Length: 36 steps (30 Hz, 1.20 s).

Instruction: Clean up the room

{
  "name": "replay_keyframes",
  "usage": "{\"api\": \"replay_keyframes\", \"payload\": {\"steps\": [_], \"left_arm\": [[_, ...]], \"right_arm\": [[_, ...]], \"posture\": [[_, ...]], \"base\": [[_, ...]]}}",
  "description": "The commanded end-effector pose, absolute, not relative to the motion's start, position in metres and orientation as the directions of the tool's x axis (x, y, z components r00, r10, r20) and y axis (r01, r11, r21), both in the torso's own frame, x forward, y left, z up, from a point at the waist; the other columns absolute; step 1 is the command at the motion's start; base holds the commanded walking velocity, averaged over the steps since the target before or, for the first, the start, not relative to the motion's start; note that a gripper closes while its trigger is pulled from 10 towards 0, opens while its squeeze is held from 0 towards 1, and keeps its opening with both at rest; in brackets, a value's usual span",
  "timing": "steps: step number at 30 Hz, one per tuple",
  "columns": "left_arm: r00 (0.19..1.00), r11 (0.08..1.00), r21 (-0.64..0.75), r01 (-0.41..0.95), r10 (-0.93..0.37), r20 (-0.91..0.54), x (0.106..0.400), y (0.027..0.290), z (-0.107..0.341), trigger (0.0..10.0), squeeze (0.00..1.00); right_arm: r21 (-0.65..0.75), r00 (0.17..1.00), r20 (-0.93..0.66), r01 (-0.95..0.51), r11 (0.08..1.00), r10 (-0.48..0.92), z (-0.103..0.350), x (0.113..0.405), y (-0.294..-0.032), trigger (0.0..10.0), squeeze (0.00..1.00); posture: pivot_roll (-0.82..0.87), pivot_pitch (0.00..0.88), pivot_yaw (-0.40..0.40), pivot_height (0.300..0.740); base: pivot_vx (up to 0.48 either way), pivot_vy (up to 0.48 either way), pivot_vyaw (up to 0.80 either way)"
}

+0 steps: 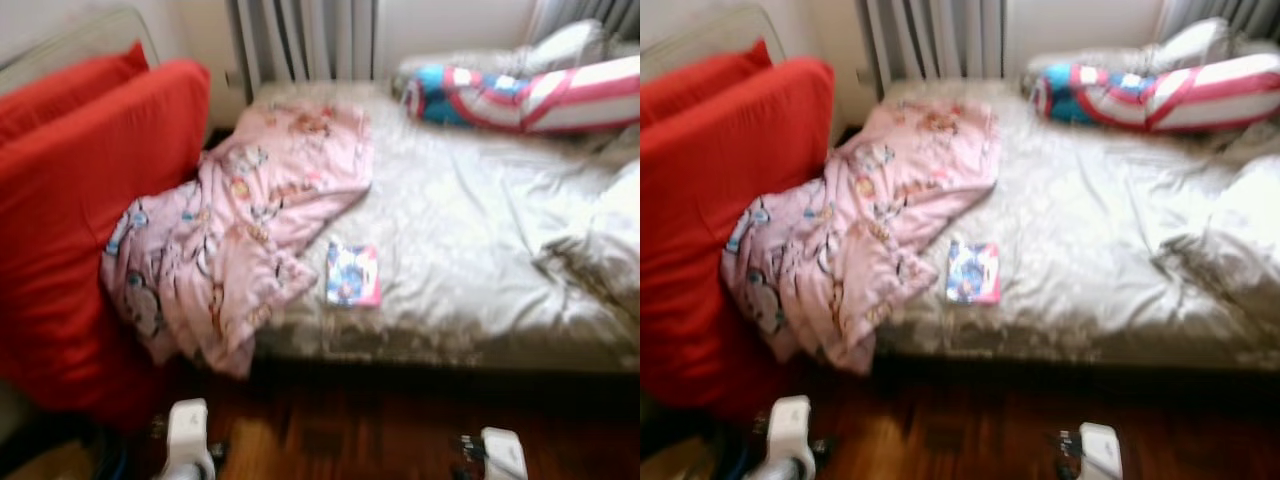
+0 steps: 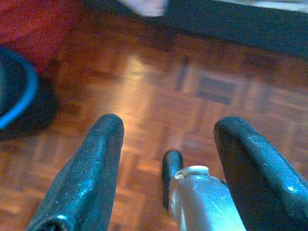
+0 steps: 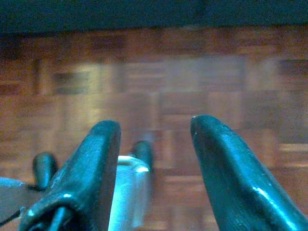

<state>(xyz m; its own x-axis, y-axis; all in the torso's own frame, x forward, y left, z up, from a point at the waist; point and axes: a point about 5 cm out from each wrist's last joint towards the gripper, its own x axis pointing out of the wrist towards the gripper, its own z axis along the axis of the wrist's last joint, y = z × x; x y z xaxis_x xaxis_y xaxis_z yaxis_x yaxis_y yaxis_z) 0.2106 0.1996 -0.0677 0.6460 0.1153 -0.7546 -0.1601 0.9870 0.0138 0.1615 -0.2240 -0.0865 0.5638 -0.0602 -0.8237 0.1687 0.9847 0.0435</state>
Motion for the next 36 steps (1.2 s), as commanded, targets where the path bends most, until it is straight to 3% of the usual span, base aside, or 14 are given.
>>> {"api": "replay_keyframes", "payload": {"steps": [1,36], "left_arm": [[0.638,0.984,0.043,-0.172,0.144,-0.756,0.2080,0.2107,-0.0673,10.0,0.00],[0.645,0.981,0.024,-0.191,0.144,-0.751,0.2092,0.2109,-0.0665,10.0,0.00]], "right_arm": [[0.059,0.574,-0.818,0.165,0.984,-0.048,-0.0862,0.1652,-0.2180,10.0,0.00],[0.056,0.577,-0.815,0.172,0.983,-0.054,-0.0857,0.1660,-0.2188,10.0,0.00]], "posture": [[0.04,0.035,0.019,0.740],[0.04,0.035,0.019,0.740]], "base": [[0.000,-0.311,0.00],[0.000,-0.297,0.00]]}}
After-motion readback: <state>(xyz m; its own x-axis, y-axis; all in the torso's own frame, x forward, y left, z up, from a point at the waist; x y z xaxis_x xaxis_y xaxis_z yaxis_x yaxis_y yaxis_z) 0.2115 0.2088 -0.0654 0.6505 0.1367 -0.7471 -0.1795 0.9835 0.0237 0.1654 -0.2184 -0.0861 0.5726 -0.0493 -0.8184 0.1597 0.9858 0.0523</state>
